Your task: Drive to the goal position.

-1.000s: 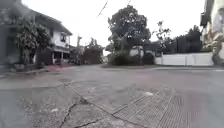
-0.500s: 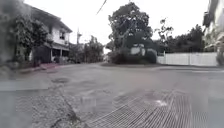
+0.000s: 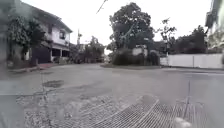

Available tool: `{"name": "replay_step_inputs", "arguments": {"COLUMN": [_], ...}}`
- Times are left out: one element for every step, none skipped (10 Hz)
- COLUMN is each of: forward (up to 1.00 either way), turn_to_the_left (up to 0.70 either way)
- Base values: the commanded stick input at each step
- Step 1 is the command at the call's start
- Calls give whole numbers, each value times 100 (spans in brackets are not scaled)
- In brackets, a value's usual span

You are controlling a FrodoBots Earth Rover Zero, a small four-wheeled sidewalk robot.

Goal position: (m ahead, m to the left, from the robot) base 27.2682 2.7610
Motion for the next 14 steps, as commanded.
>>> {"name": "replay_step_inputs", "arguments": {"forward": [100,100,100,100,100,100,100,100,100,100,100,100,100,100], "turn_to_the_left": [0,16,38,40,40,40,40,31,5,4,3,1,0,8]}}
